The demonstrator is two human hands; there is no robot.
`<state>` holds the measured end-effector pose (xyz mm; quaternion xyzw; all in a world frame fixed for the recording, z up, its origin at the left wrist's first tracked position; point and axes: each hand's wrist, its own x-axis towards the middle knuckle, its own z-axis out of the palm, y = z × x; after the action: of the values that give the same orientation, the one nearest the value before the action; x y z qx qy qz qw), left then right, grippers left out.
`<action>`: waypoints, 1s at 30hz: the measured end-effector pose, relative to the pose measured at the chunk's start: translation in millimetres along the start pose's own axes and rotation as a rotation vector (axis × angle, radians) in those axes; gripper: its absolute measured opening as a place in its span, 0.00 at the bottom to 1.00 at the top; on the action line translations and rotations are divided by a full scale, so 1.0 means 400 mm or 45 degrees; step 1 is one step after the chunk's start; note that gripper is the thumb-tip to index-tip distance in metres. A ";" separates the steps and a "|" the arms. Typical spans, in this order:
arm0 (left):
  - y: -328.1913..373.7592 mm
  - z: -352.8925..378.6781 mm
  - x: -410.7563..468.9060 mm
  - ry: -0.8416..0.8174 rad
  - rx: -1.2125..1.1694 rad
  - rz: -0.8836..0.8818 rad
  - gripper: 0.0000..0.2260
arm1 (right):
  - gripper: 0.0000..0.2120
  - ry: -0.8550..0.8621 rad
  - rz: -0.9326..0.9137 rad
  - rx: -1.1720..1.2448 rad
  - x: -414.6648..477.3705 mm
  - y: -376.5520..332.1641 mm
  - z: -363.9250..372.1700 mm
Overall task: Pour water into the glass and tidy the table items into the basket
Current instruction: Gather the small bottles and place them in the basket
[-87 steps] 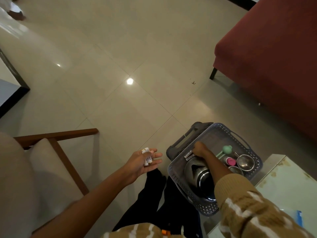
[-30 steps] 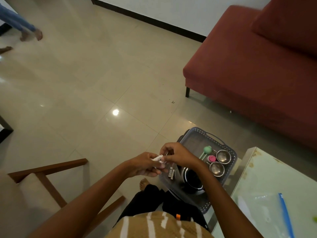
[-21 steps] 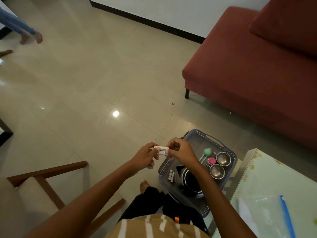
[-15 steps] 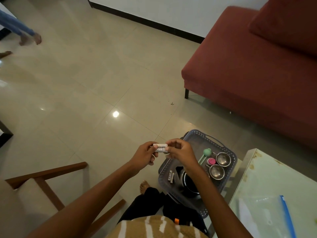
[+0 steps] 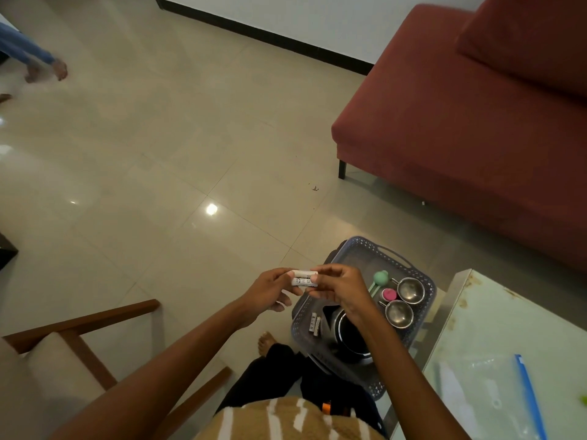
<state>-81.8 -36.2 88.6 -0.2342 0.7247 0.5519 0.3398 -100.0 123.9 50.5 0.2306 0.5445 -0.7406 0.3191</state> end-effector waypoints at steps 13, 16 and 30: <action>-0.028 -0.030 0.002 0.012 0.054 -0.071 0.16 | 0.08 0.374 -0.035 -0.980 0.226 0.089 -0.129; -0.050 -0.033 0.002 0.016 0.002 -0.143 0.15 | 0.09 0.207 0.057 -1.202 0.274 0.104 -0.121; -0.104 -0.038 0.029 0.083 -0.156 -0.249 0.12 | 0.09 -0.048 0.212 -1.685 0.417 0.198 -0.123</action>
<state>-63.4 -62.1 55.6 -0.3420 0.6740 0.5513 0.3534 -158.0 117.7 -131.4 0.0144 0.8589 -0.2269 0.4588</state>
